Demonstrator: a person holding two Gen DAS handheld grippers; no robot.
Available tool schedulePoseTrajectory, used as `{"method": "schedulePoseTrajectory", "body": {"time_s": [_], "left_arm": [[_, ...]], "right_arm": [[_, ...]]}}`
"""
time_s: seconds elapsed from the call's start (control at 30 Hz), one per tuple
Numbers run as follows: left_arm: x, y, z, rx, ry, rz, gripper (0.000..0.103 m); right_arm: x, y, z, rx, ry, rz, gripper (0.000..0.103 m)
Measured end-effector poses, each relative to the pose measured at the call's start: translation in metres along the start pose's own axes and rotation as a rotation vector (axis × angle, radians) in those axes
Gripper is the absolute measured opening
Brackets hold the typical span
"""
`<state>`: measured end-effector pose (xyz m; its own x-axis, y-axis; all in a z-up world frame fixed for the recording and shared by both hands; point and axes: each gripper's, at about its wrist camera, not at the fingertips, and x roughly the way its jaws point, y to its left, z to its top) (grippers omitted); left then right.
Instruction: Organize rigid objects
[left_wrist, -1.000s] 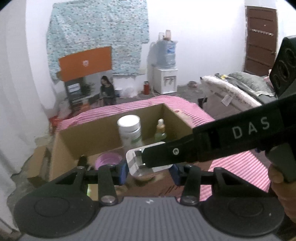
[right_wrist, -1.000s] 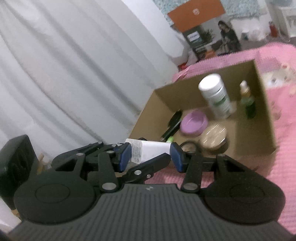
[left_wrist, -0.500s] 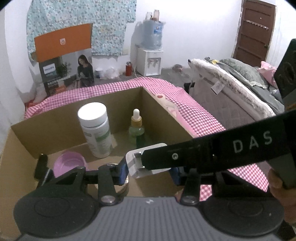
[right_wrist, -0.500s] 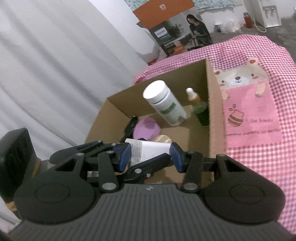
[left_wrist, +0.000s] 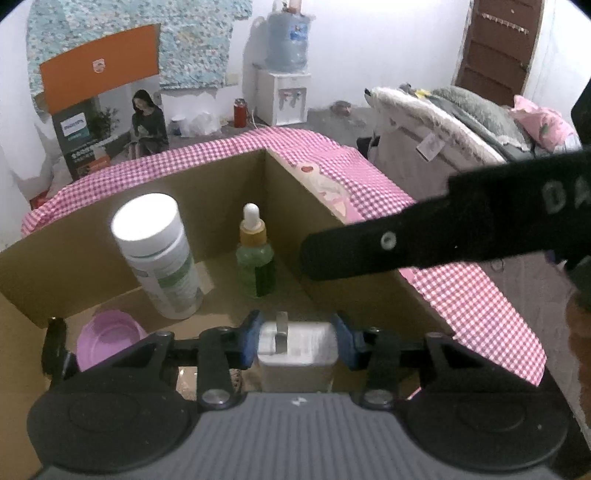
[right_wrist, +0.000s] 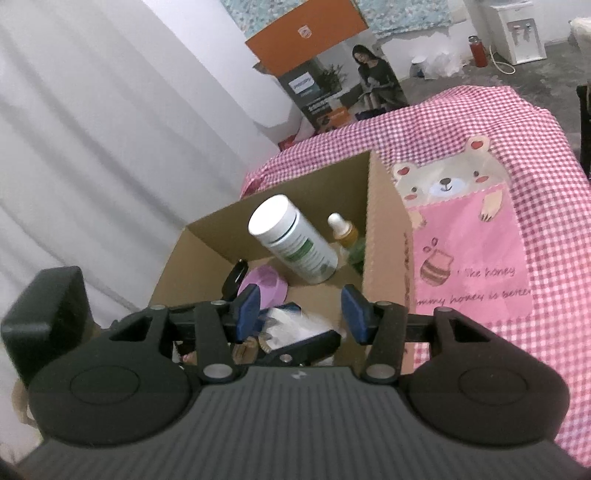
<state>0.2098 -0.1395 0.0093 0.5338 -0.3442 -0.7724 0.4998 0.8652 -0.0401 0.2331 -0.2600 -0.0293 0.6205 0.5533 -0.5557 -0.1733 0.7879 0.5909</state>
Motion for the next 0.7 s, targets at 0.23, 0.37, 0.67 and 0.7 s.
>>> {"method": "schedulePoseTrajectory", "body": {"time_s": [0.23,0.37,0.67,0.7], "left_arm": [[0.007,-0.004,0.001,0.028,0.007,0.01,0.045],[-0.009,0.001,0.0,0.003,-0.041,0.017,0.069],[-0.081,0.03,-0.009,-0.122,-0.2,0.022,0.096],[-0.088,0.033,-0.011,-0.138,-0.213,0.028,0.097]], "right_arm": [[-0.001,-0.008,0.002,0.031,-0.018,0.024,0.049],[-0.01,-0.008,0.0,0.036,-0.056,0.04,0.052],[-0.048,-0.001,-0.009,0.063,-0.218,0.064,0.075],[-0.052,0.0,-0.01,0.066,-0.232,0.064,0.078]]}}
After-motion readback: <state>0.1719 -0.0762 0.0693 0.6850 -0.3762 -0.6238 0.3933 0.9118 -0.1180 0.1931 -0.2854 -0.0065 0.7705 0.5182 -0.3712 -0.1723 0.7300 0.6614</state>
